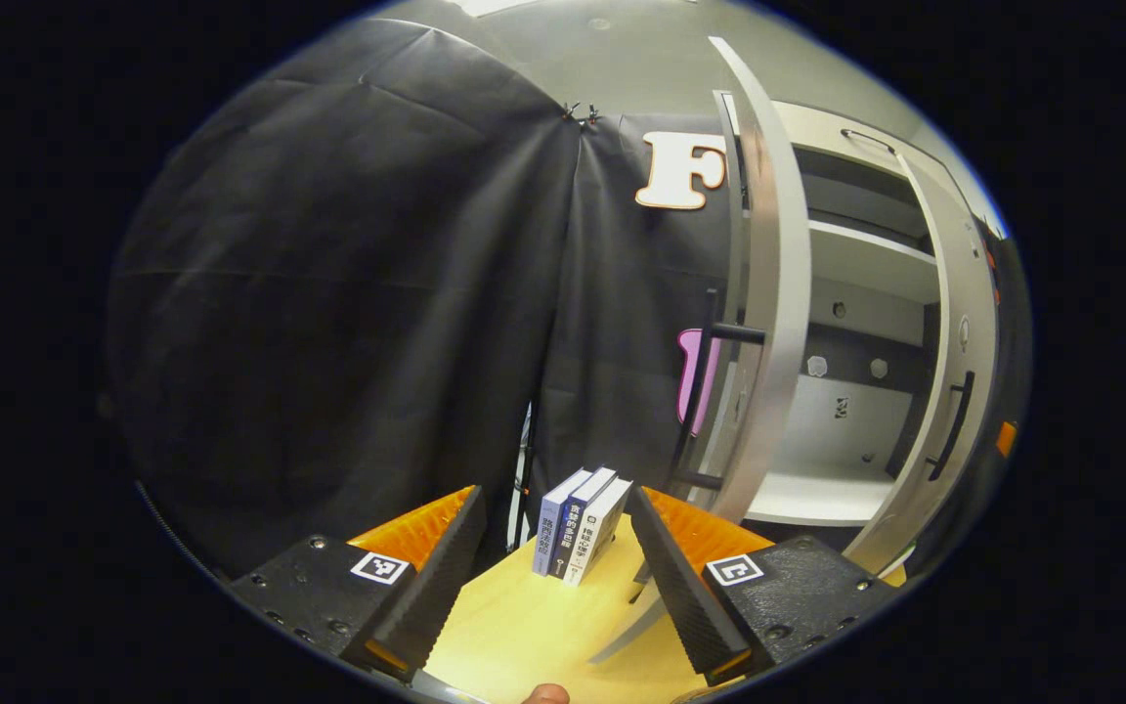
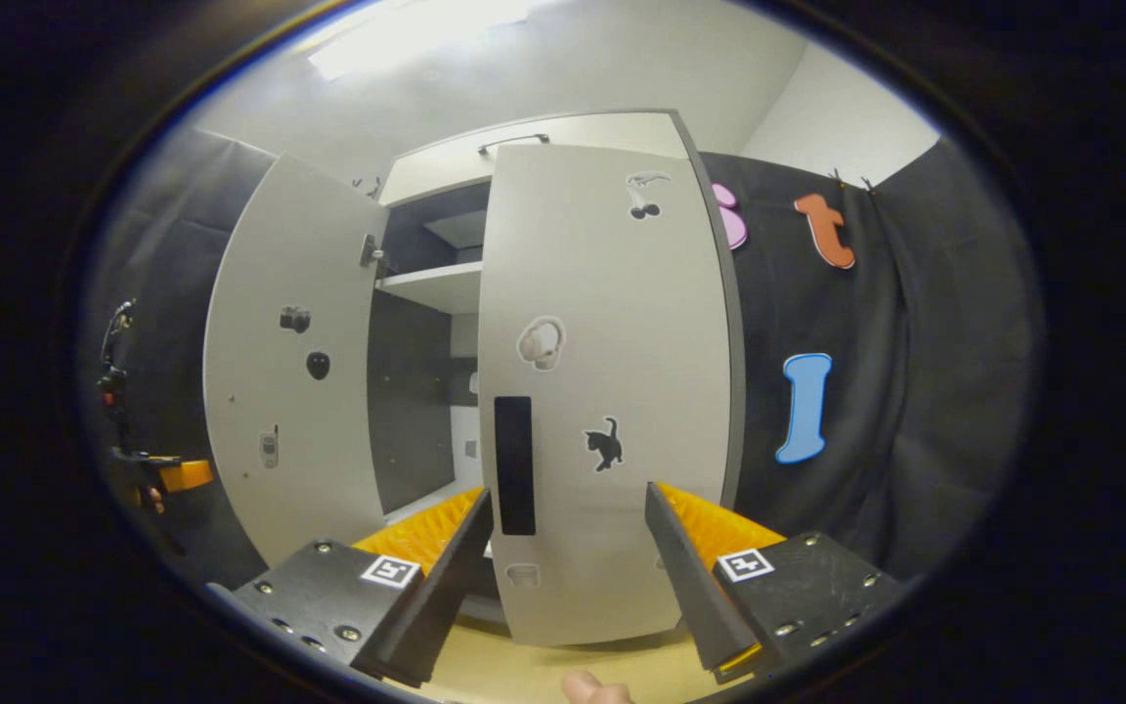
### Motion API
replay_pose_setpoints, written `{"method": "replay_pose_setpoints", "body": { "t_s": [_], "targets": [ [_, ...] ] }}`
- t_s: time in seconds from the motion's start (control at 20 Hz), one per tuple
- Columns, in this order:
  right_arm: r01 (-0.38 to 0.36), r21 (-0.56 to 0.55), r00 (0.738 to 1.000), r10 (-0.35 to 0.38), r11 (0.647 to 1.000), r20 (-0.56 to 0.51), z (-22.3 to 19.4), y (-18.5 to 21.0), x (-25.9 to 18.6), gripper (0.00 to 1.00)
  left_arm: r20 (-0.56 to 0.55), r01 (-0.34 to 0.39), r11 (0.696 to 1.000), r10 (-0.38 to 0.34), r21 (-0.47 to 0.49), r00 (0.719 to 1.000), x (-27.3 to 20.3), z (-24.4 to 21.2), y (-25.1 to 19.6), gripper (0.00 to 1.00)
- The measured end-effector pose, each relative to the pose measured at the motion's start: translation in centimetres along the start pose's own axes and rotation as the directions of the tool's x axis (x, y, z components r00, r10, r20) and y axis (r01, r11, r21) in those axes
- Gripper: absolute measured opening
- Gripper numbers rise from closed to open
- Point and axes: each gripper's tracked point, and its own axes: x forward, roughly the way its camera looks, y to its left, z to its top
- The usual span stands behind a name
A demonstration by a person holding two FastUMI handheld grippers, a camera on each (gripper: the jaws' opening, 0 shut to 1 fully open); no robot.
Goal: Grasp the bottle in the cabinet with the left hand and place it on the coaster, then close the right door with the right hand and the left door with the left hand.
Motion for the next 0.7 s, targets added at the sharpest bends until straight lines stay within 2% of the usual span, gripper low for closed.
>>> {"method": "replay_pose_setpoints", "body": {
  "t_s": [0.05,0.1,0.15,0.25,0.3,0.35,0.4,0.45,0.5,0.55,0.65,0.7],
  "targets": [
    [0.004,-0.001,1.000,-0.004,1.000,-0.001,0.0,-0.1,0.0,0.95,-0.006,0.001,1.000,-0.001,0.003,1.000,0.3,-0.2,0.0,0.95],
    [0.008,-0.001,1.000,-0.008,1.000,-0.001,0.0,-0.3,-0.1,0.92,-0.011,0.005,1.000,-0.005,0.008,1.000,0.6,-0.6,-0.1,0.90],
    [0.013,-0.002,1.000,-0.013,1.000,0.000,0.2,-0.4,-0.1,0.92,-0.021,0.011,1.000,-0.010,0.011,1.000,0.8,-0.9,-0.2,0.95],
    [0.023,-0.008,1.000,-0.023,1.000,0.002,0.3,-0.8,0.0,0.92,-0.036,0.023,1.000,-0.023,0.010,0.999,1.2,-1.5,-0.5,0.91],
    [0.028,-0.010,1.000,-0.028,1.000,0.001,0.2,-1.0,-0.1,0.95,-0.042,0.031,0.999,-0.030,0.008,0.999,1.3,-1.8,-0.8,0.95],
    [0.031,-0.010,1.000,-0.031,0.999,-0.001,0.2,-1.1,-0.1,0.95,-0.048,0.038,0.999,-0.038,0.008,0.998,1.5,-2.0,-1.0,0.91],
    [0.033,-0.009,0.999,-0.033,0.999,-0.003,0.1,-1.2,-0.2,0.92,-0.053,0.043,0.999,-0.043,0.010,0.998,1.7,-2.3,-1.2,0.95],
    [0.035,-0.008,0.999,-0.035,0.999,-0.003,0.2,-1.3,-0.1,0.95,-0.055,0.048,0.999,-0.047,0.014,0.997,1.8,-2.4,-1.5,0.95],
    [0.039,-0.009,0.999,-0.039,0.999,0.000,0.3,-1.5,-0.2,0.92,-0.059,0.052,0.998,-0.051,0.017,0.997,1.9,-2.5,-1.7,0.95],
    [0.042,-0.011,0.999,-0.042,0.999,0.001,0.4,-1.6,-0.3,0.95,-0.059,0.044,0.999,-0.042,0.025,0.997,2.0,-2.7,-1.6,0.95],
    [0.047,-0.013,0.999,-0.047,0.999,-0.001,0.3,-1.9,-0.3,0.92,-0.061,0.044,0.999,-0.042,0.031,0.997,2.0,-2.8,-1.5,0.95],
    [0.049,-0.013,0.999,-0.049,0.999,-0.003,0.2,-2.1,-0.3,0.95,-0.066,0.049,0.998,-0.047,0.030,0.997,1.9,-3.0,-1.6,0.95]
  ]
}}
